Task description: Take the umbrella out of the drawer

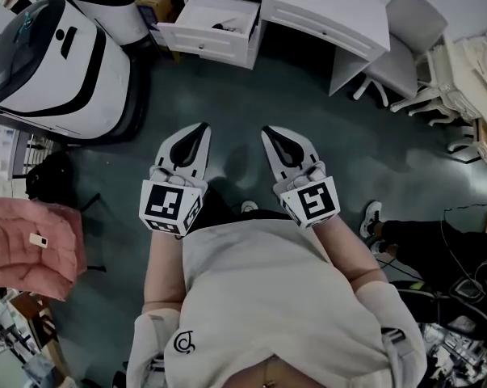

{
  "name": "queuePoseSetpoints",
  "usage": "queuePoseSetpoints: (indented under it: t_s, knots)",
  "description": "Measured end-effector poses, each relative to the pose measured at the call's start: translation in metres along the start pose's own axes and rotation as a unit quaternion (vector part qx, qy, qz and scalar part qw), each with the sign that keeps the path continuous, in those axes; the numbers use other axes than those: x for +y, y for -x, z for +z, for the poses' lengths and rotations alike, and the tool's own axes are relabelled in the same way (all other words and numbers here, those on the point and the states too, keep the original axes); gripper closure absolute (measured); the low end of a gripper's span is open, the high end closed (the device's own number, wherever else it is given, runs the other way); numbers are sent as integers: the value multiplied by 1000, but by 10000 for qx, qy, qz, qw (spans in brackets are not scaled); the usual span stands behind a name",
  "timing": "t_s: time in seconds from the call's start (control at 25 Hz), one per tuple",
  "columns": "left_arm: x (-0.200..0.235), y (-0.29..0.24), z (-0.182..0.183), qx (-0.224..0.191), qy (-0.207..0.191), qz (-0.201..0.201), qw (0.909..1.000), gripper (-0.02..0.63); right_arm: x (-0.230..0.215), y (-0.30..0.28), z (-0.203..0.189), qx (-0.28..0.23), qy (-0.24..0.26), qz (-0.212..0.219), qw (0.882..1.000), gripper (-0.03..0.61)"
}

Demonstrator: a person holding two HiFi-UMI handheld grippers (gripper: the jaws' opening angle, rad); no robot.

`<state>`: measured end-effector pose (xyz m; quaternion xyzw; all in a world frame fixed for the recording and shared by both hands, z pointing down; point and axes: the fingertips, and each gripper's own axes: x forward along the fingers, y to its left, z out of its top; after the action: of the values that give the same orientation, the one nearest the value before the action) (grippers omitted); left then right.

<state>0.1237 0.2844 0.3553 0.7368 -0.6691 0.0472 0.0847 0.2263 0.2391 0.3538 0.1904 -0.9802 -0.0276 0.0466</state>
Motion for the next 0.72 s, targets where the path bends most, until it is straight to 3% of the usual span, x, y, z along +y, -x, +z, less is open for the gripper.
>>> queuePoseSetpoints:
  t_s: [0.24,0.36,0.72]
  knots:
    - [23,-30,24,-82,-48,-35,9999,601,-40,-21,11,-140,-359,-350,9986,572]
    - [50,-57,34,-109,-150,-237,9995,601,-55,-54,16,-179,-283,-527,9980,572]
    - [202,-144,65,71,-253,-859,9960,601,-82,-213,23,108,-352,-1141,9928,572]
